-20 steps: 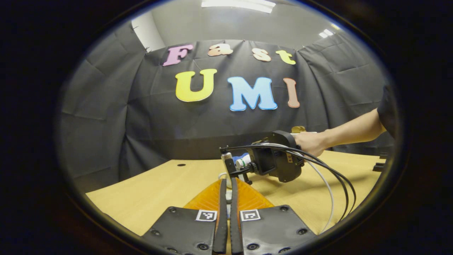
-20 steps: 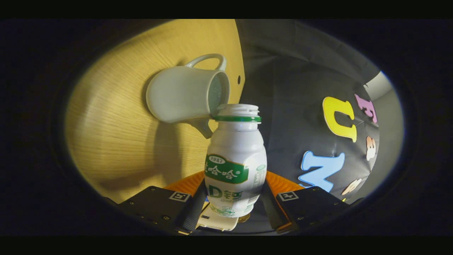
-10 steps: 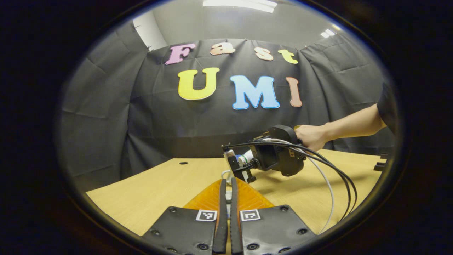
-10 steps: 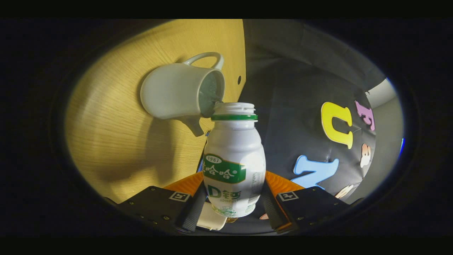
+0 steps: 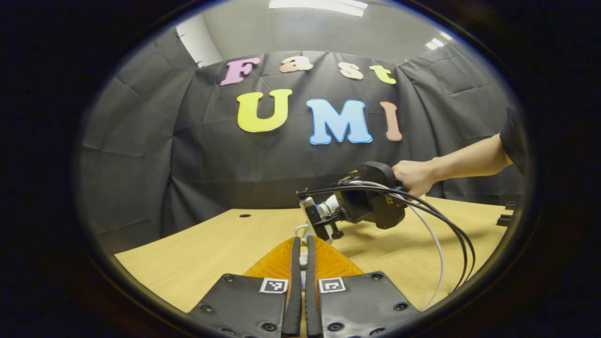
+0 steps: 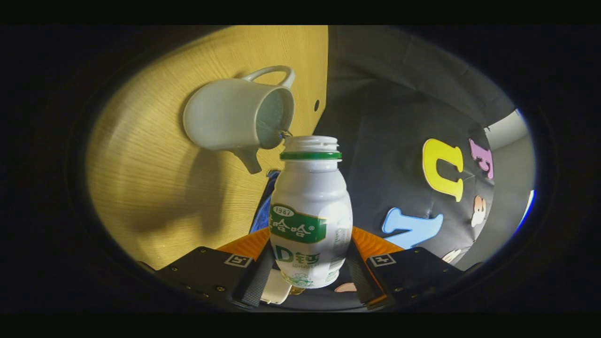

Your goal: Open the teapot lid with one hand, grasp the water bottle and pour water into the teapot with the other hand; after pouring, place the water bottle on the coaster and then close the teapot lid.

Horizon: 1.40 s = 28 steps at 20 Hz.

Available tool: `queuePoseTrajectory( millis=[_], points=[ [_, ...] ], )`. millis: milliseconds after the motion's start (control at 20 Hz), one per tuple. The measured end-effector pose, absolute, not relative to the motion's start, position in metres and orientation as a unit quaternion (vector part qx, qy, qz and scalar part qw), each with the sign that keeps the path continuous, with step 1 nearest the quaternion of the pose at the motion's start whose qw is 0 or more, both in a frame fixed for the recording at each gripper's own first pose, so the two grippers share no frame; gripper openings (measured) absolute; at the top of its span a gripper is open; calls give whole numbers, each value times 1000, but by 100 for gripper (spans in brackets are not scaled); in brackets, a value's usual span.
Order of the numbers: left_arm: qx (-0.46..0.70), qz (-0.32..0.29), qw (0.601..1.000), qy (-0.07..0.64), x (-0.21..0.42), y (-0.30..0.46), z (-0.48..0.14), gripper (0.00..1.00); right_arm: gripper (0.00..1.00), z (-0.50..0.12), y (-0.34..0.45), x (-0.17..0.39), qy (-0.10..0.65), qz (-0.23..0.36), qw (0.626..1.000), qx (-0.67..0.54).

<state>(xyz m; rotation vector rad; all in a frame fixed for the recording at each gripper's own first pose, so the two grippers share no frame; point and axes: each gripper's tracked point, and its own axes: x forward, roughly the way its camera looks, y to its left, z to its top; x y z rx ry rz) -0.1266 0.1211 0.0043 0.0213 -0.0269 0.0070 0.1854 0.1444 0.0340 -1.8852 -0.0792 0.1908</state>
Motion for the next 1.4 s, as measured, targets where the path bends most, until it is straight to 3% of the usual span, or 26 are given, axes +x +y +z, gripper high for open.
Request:
queuePoseTrajectory(
  millis=[500,550,600,1400],
  points=[
    [11,9,1000,-14,-131,125,3,10,75,38,153,182,-43,83,568,-818],
    [11,10,1000,-15,-132,126,3,14,75,38,154,181,-44,83,568,-818],
    [10,11,1000,-15,-132,128,3,10,75,38,154,181,-44,83,566,-819],
    [8,19,1000,-19,-135,135,5,10,75,42,164,179,-58,84,525,-845]
  ],
)
